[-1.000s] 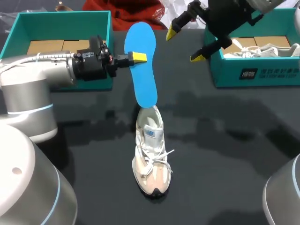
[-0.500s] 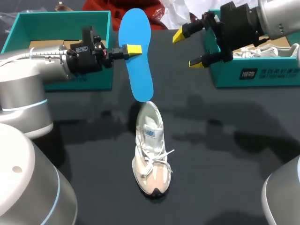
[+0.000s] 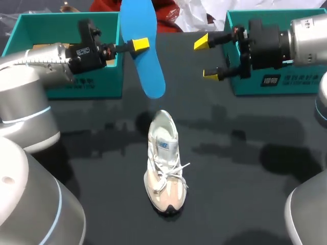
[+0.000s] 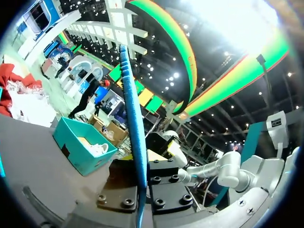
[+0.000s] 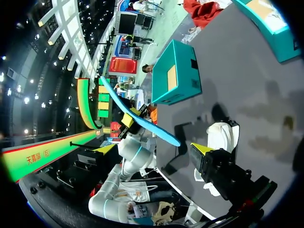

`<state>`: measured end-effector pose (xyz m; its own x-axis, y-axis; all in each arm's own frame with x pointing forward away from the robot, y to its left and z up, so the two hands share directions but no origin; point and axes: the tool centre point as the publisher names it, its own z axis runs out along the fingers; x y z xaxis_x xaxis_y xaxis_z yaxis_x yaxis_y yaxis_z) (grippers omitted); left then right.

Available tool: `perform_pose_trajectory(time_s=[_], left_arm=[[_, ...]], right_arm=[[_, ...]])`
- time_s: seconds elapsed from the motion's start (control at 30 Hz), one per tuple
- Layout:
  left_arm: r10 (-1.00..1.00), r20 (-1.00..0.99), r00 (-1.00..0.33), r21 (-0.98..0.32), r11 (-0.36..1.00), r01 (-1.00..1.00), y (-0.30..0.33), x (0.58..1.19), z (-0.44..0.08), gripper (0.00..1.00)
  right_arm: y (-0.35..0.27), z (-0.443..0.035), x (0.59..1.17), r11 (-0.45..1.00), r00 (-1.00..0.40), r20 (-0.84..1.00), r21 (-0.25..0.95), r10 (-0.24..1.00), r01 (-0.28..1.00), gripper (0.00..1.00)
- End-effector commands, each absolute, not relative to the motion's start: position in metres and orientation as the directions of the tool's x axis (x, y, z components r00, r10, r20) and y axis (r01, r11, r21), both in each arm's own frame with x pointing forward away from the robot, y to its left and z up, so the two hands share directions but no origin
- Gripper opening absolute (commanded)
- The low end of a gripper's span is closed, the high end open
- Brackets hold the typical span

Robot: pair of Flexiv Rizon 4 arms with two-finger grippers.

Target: Take the shoe out of the shoebox, open the shoe tongue, remove and reinsert the insole, then place the shoe into the shoebox

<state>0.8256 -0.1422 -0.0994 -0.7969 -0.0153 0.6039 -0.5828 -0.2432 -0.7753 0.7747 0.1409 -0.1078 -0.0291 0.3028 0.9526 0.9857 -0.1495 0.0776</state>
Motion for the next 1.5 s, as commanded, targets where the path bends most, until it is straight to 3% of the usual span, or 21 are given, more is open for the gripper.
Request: perform_pose_trajectory(time_s=[0.03,0.4,0.83,1.07,1.5], left_arm=[[-0.053,0.494,-0.868,-0.841,-0.280,-0.462,-0.143,0.820,-0.093,0.00],[-0.051,0.211,-0.976,-0.948,-0.253,-0.192,-0.140,0.823,-0.088,0.00],[-0.044,-0.113,-0.993,-0.979,-0.164,0.119,-0.140,0.813,-0.081,0.00],[-0.080,-0.313,-0.946,-0.936,-0.146,0.321,-0.139,0.808,-0.080,0.00],[-0.097,-0.719,-0.688,-0.685,-0.068,0.725,-0.143,0.794,-0.083,0.00]], right_arm=[[0.142,-0.114,0.776,-0.150,-0.043,0.976,0.076,0.211,0.986,1.00],[0.140,-0.118,0.775,-0.154,-0.040,0.985,0.066,0.169,0.986,1.00],[0.137,-0.122,0.775,-0.151,-0.032,0.990,0.053,0.139,0.987,1.00],[0.135,-0.125,0.777,-0.148,-0.039,0.993,0.055,0.113,0.987,1.00],[0.135,-0.126,0.776,-0.141,-0.043,0.995,0.055,0.085,0.988,1.00]])
